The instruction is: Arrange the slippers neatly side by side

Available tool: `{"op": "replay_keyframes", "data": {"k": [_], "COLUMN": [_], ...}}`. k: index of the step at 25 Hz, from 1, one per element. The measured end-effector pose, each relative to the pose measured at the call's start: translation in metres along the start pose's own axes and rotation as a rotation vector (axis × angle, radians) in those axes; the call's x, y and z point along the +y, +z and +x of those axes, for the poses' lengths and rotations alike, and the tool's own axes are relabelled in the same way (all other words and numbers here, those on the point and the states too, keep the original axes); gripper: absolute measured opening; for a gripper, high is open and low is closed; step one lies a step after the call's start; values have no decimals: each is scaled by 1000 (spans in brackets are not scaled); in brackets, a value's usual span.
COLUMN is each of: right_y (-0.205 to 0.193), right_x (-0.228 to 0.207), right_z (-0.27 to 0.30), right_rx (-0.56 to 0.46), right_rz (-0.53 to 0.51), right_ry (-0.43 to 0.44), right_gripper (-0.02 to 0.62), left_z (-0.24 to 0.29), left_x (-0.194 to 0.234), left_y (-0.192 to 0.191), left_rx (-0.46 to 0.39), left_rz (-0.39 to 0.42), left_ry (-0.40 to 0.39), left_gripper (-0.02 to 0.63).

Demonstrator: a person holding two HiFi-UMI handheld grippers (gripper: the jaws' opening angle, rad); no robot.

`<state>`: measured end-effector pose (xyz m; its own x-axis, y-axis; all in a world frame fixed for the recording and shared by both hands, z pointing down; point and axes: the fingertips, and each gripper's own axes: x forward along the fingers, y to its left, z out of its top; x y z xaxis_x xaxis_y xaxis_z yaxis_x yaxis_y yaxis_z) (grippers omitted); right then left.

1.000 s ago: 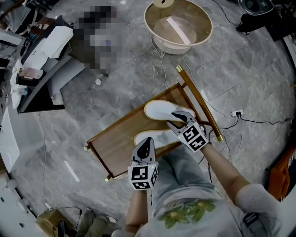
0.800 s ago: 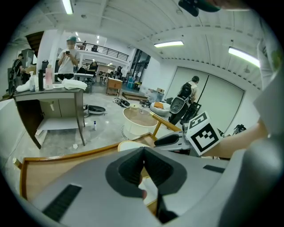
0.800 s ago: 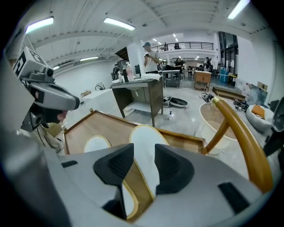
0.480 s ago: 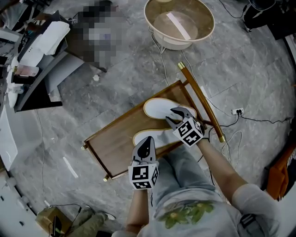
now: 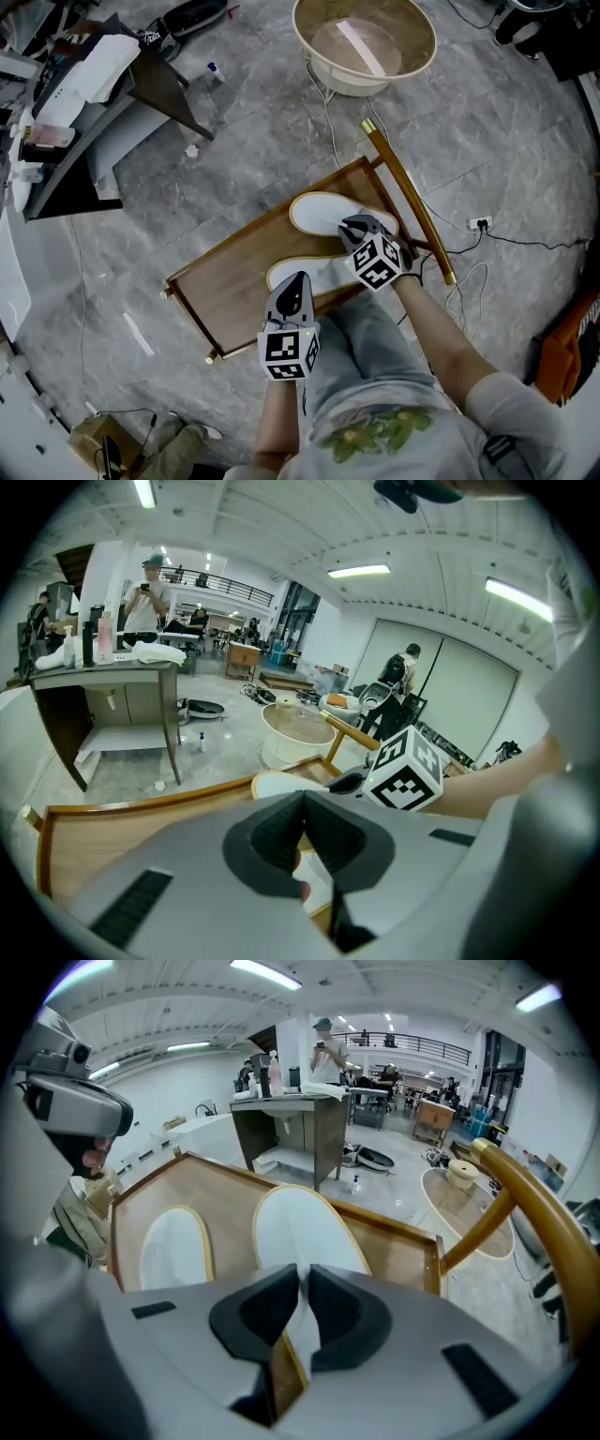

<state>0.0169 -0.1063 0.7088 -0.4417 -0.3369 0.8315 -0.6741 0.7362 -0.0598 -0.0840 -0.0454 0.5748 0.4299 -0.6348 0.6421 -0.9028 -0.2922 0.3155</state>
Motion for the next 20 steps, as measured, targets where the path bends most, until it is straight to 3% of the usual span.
{"op": "replay_keyframes", "data": {"k": [7, 15, 20], "right_y": [1, -19, -35], "right_x": [-7, -40, -54], "right_z": [-4, -21, -30], "right_rx": [1, 26, 48], "right_rz": [183, 551, 603], "right_ry": [-44, -216, -304], "right_gripper": [28, 25, 25], "left_z": [-5, -8, -10], "left_x": [1, -2, -5], "left_y": [-5, -10, -13], "left_rx": [2, -1, -1], "left_rz": [-2, -1, 7], "left_ry": [3, -1, -8], "left_gripper": [15, 15, 16]}}
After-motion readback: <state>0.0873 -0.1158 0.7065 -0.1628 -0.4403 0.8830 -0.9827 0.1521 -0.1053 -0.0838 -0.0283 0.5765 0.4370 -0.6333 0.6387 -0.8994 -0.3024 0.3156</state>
